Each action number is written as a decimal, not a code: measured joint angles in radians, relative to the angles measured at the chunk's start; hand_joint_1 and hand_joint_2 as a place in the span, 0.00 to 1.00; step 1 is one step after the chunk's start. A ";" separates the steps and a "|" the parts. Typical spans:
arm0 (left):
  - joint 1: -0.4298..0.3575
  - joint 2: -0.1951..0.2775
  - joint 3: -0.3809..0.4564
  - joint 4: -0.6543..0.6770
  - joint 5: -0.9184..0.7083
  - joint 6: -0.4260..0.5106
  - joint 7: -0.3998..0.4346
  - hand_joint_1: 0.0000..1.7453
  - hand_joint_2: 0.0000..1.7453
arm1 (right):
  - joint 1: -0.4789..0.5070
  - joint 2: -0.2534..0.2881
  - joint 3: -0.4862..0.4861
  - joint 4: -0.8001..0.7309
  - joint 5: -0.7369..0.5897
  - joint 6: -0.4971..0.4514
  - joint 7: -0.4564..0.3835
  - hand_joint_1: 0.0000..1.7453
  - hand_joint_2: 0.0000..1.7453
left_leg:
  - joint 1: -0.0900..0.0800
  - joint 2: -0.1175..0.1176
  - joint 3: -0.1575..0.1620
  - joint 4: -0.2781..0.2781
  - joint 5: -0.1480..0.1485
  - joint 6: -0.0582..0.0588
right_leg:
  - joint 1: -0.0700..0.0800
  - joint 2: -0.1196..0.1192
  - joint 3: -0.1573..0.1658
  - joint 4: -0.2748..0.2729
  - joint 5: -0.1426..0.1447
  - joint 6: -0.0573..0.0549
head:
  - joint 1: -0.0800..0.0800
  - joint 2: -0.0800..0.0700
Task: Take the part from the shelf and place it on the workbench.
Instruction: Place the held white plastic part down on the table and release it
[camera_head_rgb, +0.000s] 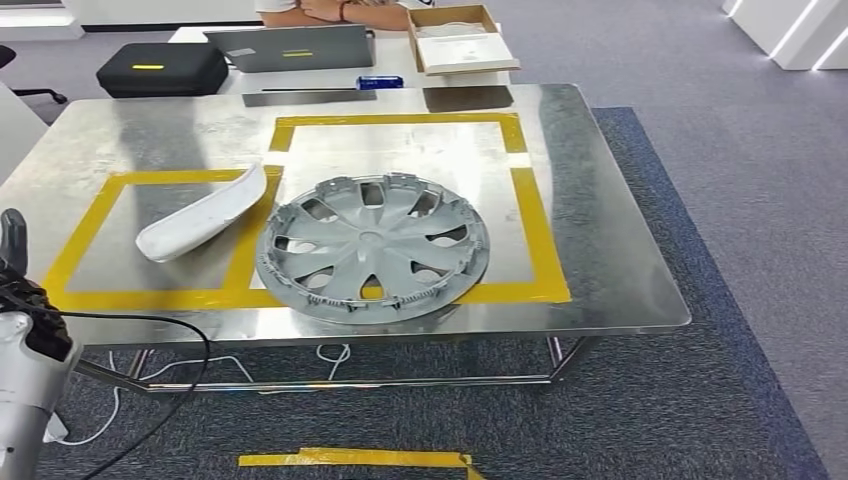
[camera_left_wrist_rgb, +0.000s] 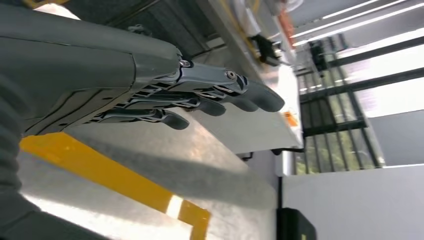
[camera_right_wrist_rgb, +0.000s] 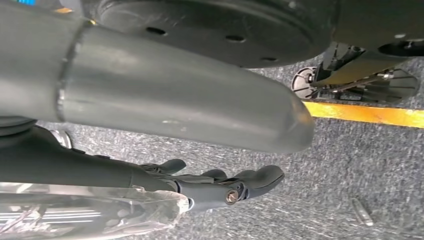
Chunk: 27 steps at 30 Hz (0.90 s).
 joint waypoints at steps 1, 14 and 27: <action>0.010 -0.007 -0.012 -0.034 -0.033 0.009 -0.009 0.00 0.00 | 0.001 0.000 0.000 0.000 0.000 0.000 0.000 0.00 0.00 | 0.000 0.000 0.003 -0.003 0.014 0.001 | 0.000 0.000 0.000 0.002 0.000 0.000 | 0.000 0.000; 0.124 -0.145 -0.268 -0.413 -0.221 0.114 -0.009 0.00 0.00 | 0.000 0.007 0.006 0.000 -0.007 -0.012 0.014 0.00 0.00 | -0.002 0.002 0.104 -0.261 0.142 0.058 | -0.004 -0.001 -0.111 0.239 -0.138 0.059 | 0.012 0.000; 0.196 -0.209 -0.456 -0.516 -0.269 0.155 -0.019 0.00 0.00 | 0.004 0.033 0.006 -0.027 -0.019 0.003 0.035 0.00 0.00 | -0.001 0.001 0.049 -0.185 0.102 0.007 | -0.009 -0.003 0.033 -0.004 -0.019 0.013 | 0.008 0.000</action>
